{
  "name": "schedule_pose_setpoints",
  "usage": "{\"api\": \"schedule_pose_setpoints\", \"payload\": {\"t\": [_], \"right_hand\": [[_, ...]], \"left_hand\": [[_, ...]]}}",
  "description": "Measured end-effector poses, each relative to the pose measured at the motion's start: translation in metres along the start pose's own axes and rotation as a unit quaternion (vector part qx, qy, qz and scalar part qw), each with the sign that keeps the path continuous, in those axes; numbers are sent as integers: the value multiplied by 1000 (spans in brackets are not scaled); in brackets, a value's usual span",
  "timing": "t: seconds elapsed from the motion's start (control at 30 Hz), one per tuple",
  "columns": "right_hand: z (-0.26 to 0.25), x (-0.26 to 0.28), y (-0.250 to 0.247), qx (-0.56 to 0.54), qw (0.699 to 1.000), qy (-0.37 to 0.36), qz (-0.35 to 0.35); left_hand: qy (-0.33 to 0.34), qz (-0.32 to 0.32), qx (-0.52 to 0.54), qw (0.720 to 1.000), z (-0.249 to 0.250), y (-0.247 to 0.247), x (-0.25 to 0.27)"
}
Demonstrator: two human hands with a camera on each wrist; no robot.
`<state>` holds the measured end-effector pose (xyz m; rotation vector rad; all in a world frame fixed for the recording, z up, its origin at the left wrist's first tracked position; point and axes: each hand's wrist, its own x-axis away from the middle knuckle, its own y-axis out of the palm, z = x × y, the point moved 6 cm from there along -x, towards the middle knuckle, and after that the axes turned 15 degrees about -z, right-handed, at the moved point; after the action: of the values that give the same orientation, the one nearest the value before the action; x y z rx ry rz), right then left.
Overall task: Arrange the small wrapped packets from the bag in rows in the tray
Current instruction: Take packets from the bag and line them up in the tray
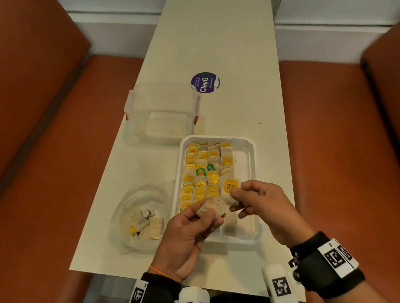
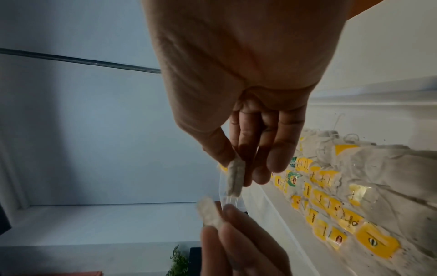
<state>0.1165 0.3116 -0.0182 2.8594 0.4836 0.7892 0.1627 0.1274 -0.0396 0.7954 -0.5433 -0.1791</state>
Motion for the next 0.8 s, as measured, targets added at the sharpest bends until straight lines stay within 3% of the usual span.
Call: {"api": "schedule_pose_setpoints", "payload": {"t": [0.17,0.43,0.57,0.63,0.77,0.8], "right_hand": [[1,1,5,14,1000,4,2],[-3,3,8,24,1000,-8,0],[-2,4,3,31,999,-12,29],[0,4,0,30,998,-12,49],[4,3,2,8,999,-9,53],[4,2,4,4,999,-8,48]], "left_hand": [[37,28,-89,995,13,5,-4],[4,75,-190,979,4,7,-8],[103,139,-264,949,18,13,-1],[189,185,-365,893,31,16,5],[335,169,-610,698,36,36,11],[343,161,-639,669,32,38,9]]}}
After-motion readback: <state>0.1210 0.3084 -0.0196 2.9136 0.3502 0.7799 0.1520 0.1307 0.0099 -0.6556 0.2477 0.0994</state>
